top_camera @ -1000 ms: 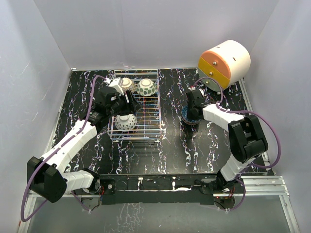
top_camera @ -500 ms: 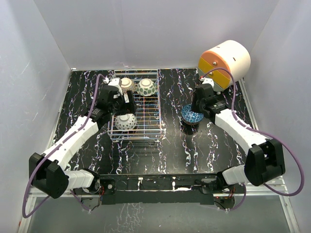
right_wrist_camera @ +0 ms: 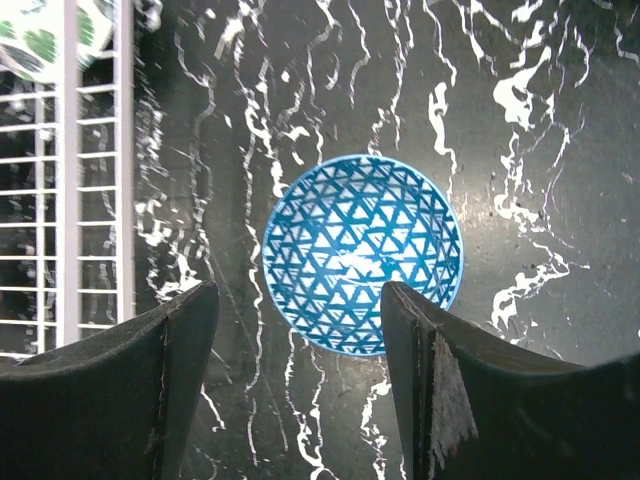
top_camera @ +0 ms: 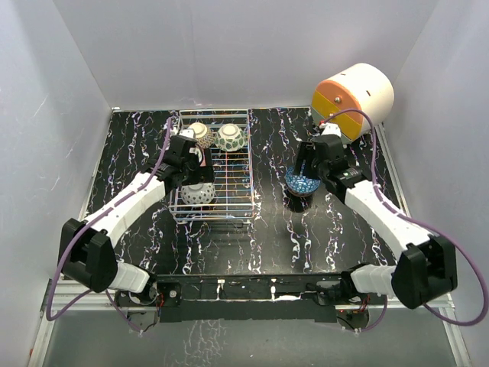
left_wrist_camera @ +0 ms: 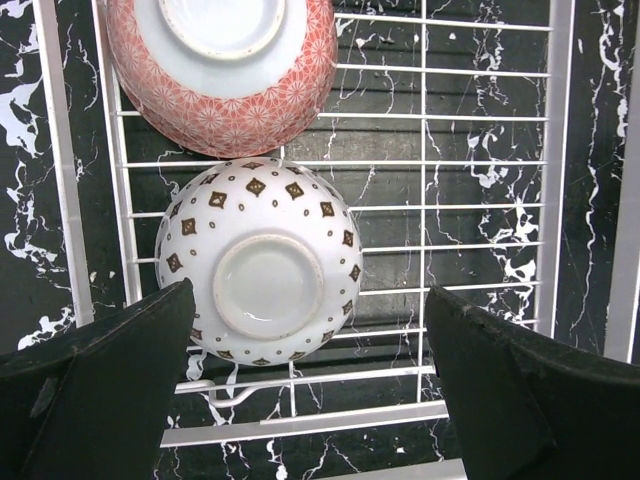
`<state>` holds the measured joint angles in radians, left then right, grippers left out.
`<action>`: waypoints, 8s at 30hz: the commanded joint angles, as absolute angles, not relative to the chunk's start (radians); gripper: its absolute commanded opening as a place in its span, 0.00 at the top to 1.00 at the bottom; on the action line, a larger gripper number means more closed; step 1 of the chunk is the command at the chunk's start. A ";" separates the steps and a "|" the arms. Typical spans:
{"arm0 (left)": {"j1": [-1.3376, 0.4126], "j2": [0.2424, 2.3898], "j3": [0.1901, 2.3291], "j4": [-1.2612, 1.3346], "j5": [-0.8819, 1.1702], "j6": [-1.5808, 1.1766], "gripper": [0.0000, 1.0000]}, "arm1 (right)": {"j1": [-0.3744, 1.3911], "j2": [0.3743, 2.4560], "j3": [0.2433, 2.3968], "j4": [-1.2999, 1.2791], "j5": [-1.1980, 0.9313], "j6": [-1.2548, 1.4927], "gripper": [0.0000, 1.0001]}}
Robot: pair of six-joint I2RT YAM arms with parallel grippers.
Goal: Unload the bowls from the dish rack
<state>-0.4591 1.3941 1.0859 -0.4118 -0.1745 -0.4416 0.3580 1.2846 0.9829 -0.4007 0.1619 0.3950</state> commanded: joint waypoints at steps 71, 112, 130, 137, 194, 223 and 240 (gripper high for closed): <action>-0.525 1.548 1.236 -0.610 -0.330 -0.412 0.72 | 0.356 1.167 0.943 -0.288 0.150 0.381 0.30; -0.460 1.429 1.339 -0.373 0.087 -0.568 0.75 | 0.359 1.267 0.842 0.398 -0.598 0.919 0.21; -0.409 1.373 1.187 -0.031 0.388 -0.753 0.74 | 0.378 1.344 0.832 0.492 -0.655 0.949 0.23; -0.404 1.340 1.138 0.065 0.428 -0.809 0.74 | 0.379 1.362 0.812 0.560 -0.664 0.995 0.25; -0.391 1.320 1.100 0.115 0.482 -0.824 0.54 | 0.393 1.446 0.858 0.836 -0.783 1.089 0.92; -0.361 1.230 1.018 -0.033 0.359 -0.703 0.36 | 0.357 1.402 1.322 -0.614 0.115 0.360 0.92; -0.359 1.244 1.015 -0.033 0.368 -0.697 0.36 | 0.357 1.547 1.324 -0.618 0.163 0.323 0.93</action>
<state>-0.3683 1.2652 1.0138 -0.0311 0.3641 -0.7136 0.3576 1.5169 1.2678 -0.6800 0.1337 0.3523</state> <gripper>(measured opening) 0.641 0.109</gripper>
